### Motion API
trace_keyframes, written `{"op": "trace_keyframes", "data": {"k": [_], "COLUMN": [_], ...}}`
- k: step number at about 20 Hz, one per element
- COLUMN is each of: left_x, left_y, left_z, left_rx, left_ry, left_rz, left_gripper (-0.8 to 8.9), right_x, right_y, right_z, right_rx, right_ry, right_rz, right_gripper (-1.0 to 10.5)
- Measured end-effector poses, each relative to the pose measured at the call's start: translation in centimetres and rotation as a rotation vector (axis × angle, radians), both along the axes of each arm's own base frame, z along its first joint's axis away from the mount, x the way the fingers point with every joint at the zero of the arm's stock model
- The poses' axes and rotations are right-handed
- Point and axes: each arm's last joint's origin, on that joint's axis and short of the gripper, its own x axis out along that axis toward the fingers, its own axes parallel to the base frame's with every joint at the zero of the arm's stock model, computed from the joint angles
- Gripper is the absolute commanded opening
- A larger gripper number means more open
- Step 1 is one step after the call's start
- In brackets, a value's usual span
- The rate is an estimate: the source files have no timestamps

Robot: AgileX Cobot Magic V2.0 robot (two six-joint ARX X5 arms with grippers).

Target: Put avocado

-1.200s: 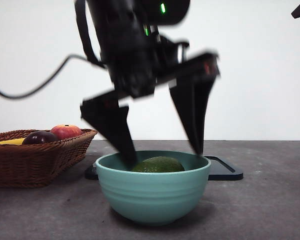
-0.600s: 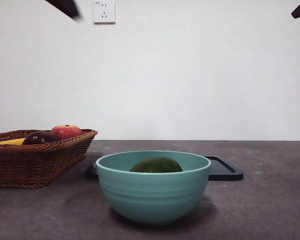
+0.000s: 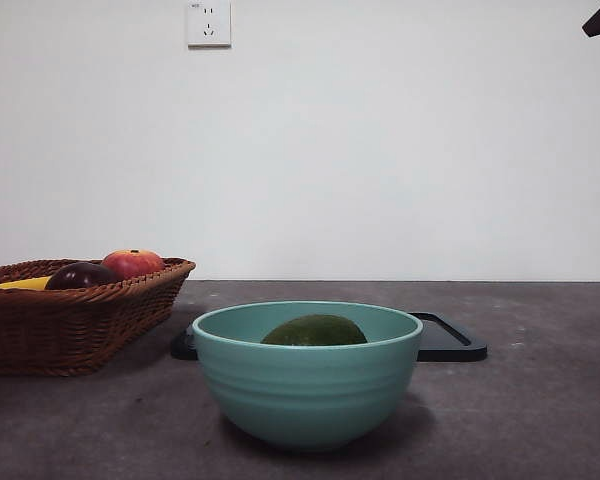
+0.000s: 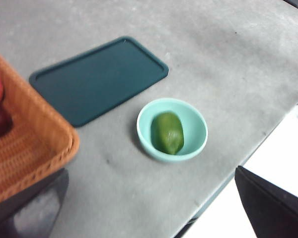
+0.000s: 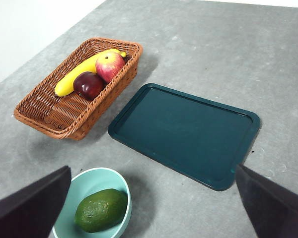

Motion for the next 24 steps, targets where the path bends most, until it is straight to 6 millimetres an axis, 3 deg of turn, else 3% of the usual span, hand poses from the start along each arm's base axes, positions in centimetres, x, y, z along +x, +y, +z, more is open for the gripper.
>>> {"op": "trace_keyframes", "data": {"k": [4,8,12,19,24], "left_x": [-2.1,-2.8,-2.8,-2.8,-2.8], "left_y": [2.4,3.2,3.2,3.2,3.2], "left_z": [-0.6,-0.6,-0.6,-0.6,-0.6], "left_rx": [-0.087,-0.126,-0.128,-0.128,-0.128], "left_ry": [-0.066,-0.091,-0.093,-0.093,-0.093], "left_rz": [0.005,0.008,0.009,0.009,0.009], "left_gripper": [5.61,5.61,5.61,5.61,5.61], "right_x": [0.0,0.2,1.3,4.1,5.9], "right_y": [0.0,0.2,2.0,8.7,11.5], "right_z": [0.0,-0.1,-0.9,-6.1,-10.1], "right_rx": [0.0,0.003,-0.002,-0.18,-0.349], "right_ry": [0.0,0.016,0.083,0.363,0.583], "right_rz": [0.0,0.007,0.072,0.182,0.172], "right_gripper": [5.6,5.6,5.3,5.0,4.9]}}
